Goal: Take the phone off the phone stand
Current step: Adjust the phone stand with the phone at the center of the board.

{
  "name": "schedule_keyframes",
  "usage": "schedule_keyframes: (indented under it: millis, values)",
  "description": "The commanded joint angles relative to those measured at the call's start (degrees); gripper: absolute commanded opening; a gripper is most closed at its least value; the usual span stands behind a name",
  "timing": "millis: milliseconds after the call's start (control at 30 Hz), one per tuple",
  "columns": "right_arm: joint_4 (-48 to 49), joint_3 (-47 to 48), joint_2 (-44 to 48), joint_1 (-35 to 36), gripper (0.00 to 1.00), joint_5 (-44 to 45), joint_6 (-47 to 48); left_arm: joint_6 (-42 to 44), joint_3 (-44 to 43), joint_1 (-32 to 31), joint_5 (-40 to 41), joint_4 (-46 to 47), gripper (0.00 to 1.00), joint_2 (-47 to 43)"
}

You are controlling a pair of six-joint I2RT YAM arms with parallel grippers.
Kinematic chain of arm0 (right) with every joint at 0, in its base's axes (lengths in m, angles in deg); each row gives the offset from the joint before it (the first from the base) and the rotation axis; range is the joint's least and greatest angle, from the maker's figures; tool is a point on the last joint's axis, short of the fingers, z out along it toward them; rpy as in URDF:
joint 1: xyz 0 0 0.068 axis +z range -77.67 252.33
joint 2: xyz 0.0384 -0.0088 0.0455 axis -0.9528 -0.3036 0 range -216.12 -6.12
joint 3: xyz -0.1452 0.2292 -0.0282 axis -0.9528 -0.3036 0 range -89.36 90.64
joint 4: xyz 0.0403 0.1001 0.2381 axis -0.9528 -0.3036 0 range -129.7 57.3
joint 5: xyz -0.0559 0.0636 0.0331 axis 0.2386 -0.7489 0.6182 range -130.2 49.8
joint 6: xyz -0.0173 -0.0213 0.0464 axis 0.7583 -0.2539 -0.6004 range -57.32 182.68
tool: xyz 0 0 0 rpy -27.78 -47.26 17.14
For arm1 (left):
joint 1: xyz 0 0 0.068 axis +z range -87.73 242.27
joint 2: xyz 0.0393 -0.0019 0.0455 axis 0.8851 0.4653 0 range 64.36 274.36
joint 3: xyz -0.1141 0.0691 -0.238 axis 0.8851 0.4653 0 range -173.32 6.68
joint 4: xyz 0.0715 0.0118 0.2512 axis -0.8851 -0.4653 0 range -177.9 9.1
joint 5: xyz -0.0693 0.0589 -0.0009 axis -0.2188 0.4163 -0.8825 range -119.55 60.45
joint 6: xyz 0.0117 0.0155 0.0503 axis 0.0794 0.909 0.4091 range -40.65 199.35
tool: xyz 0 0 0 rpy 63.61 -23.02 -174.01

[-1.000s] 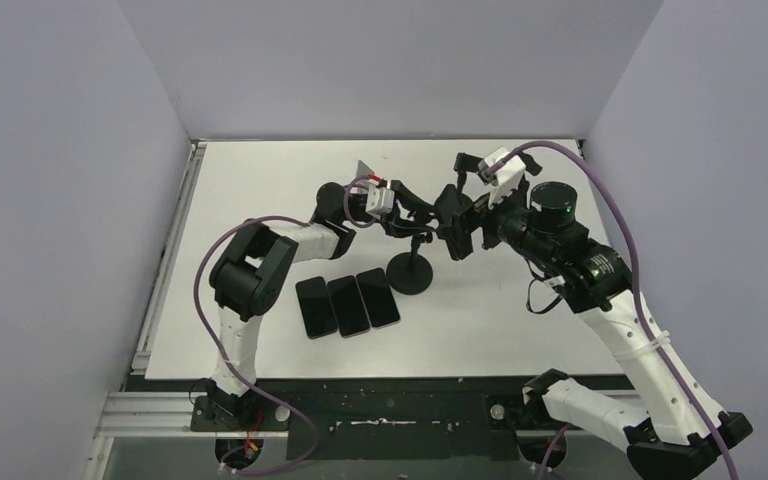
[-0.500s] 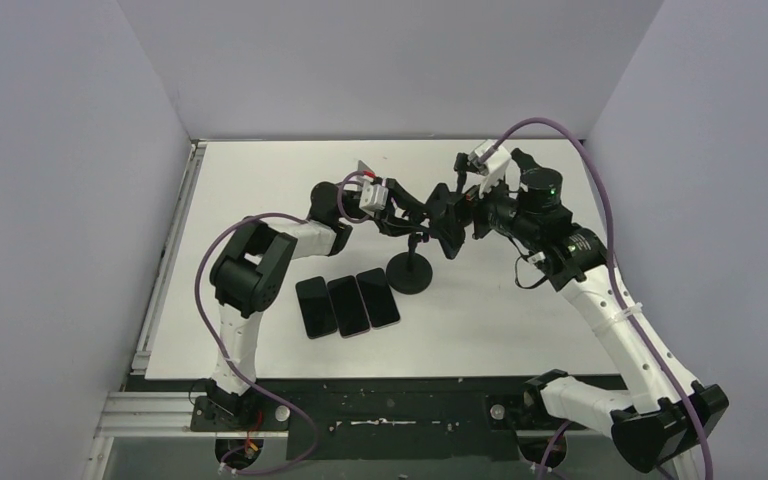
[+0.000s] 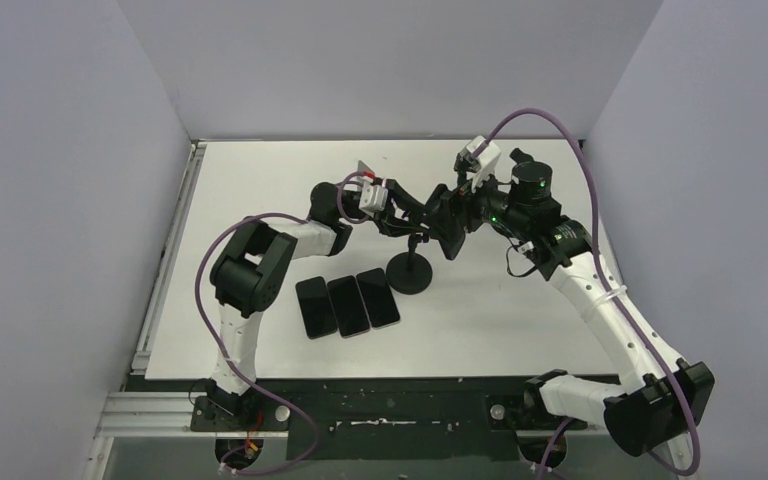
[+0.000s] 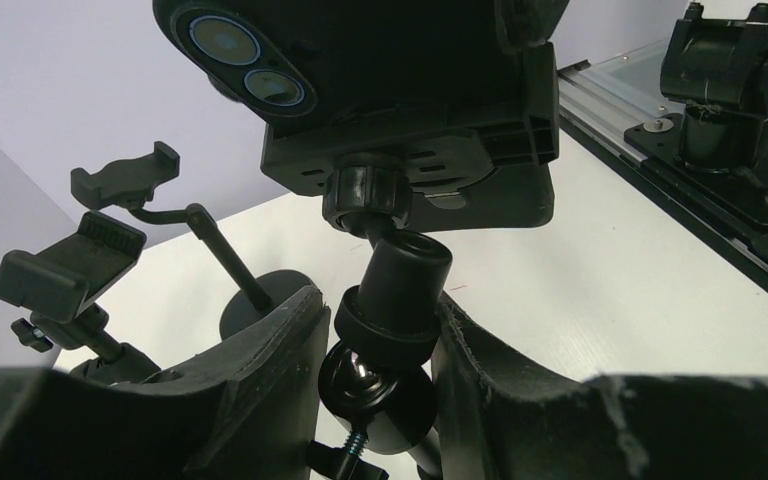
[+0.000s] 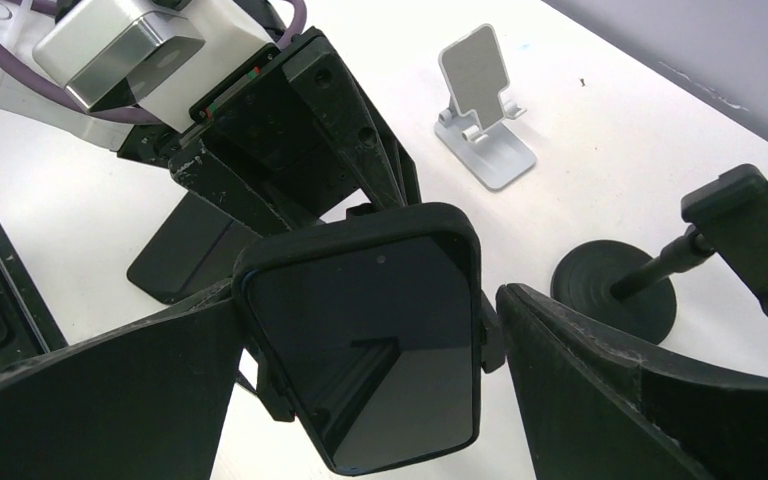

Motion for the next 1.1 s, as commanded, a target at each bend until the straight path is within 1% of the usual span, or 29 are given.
schedule_keyframes:
  millis: [0, 233, 333, 467, 633, 667, 700, 767, 800, 867, 1000, 1033, 1067]
  values:
    - [4.61, 0.76, -1.27, -0.51, 0.96, -3.18, 1.04, -1.85, -2.79, 0.05, 1.45, 5.84, 0.00, -1.00]
    - [4.61, 1.56, -2.65, -0.43, 0.90, -3.88, 1.45, -1.69, -2.66, -0.17, 1.43, 5.40, 0.00, -1.23]
    - [4.61, 1.40, -2.49, -0.37, 0.85, -3.68, 1.43, -1.68, -2.62, -0.34, 1.56, 5.17, 0.00, -1.25]
    - [4.20, 1.53, -2.47, -0.02, 0.75, -3.08, 1.66, -1.68, -2.79, -0.44, 1.68, 4.74, 0.00, -1.32]
    - [3.78, 1.52, -1.77, 0.59, 0.52, -1.42, 1.73, -0.71, -2.28, -0.50, 3.78, 3.47, 0.00, -2.12]
    - [3.65, 1.61, -1.43, 0.63, 0.49, -0.86, 1.67, -0.52, -2.13, -0.51, 4.26, 3.13, 0.07, -2.35]
    - [3.46, 1.74, -1.09, 0.76, 0.46, -0.16, 1.59, -0.19, -2.04, -0.52, 4.61, 2.72, 0.17, -2.59]
    - [2.92, 1.99, -0.19, 0.96, 0.41, 1.61, 1.61, 0.99, -1.46, -0.60, 5.82, 1.45, 0.43, -3.33]
    - [2.68, 1.99, 0.26, 1.04, 0.39, 2.62, 1.43, 1.72, -1.15, -0.68, 6.73, 0.88, 0.50, -3.74]
    - [2.23, 2.16, 1.29, 1.13, 0.37, 5.09, 0.81, 3.28, -0.36, -0.78, 8.25, -0.05, 0.60, -4.73]
    - [1.05, 2.73, 3.16, 1.30, 0.37, 10.55, -0.40, 6.40, 1.76, -0.79, 11.25, -2.14, 0.70, -7.44]
    - [0.53, 3.09, 3.60, 1.64, 0.37, 11.74, -0.62, 7.22, 2.32, -0.75, 11.66, -2.96, 0.75, -8.48]
    - [0.16, 3.29, 4.00, 1.85, 0.37, 12.88, -0.85, 7.95, 3.05, -0.71, 12.01, -3.76, 0.93, -8.99]
